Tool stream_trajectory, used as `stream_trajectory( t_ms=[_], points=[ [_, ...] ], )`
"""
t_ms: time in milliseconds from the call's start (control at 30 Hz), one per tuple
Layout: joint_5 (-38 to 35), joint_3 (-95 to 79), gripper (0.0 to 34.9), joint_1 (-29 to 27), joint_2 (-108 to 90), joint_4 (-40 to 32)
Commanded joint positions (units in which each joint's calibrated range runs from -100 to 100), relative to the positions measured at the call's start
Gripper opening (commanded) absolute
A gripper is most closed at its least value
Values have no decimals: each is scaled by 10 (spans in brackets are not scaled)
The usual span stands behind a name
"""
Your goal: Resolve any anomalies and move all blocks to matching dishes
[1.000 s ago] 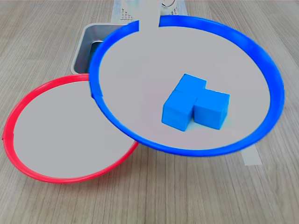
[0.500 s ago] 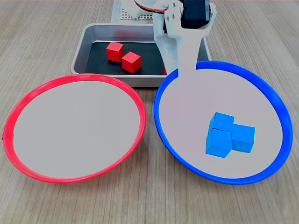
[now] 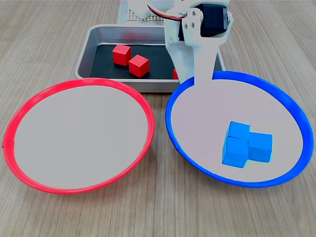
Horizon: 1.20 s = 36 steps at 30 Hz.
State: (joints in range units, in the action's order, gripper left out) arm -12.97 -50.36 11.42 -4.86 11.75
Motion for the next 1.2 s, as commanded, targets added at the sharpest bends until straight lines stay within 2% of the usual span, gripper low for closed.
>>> stream_trajectory(
  t_ms=[0,167,333,433,600,633,800,1133,1167],
  points=[
    [-16,-4,60,-15,-43,28],
    [-40,-9,87,-41,-81,80],
    [-48,42,86,-70,-134,215],
    [-65,83,80,-82,-165,320],
    [-82,116,88,-89,-169,411],
    [-84,116,89,-88,-166,415],
    [-95,97,135,-55,-133,398],
    [-116,72,153,-15,-80,378],
    [-118,68,163,-13,-75,377]
  ],
)
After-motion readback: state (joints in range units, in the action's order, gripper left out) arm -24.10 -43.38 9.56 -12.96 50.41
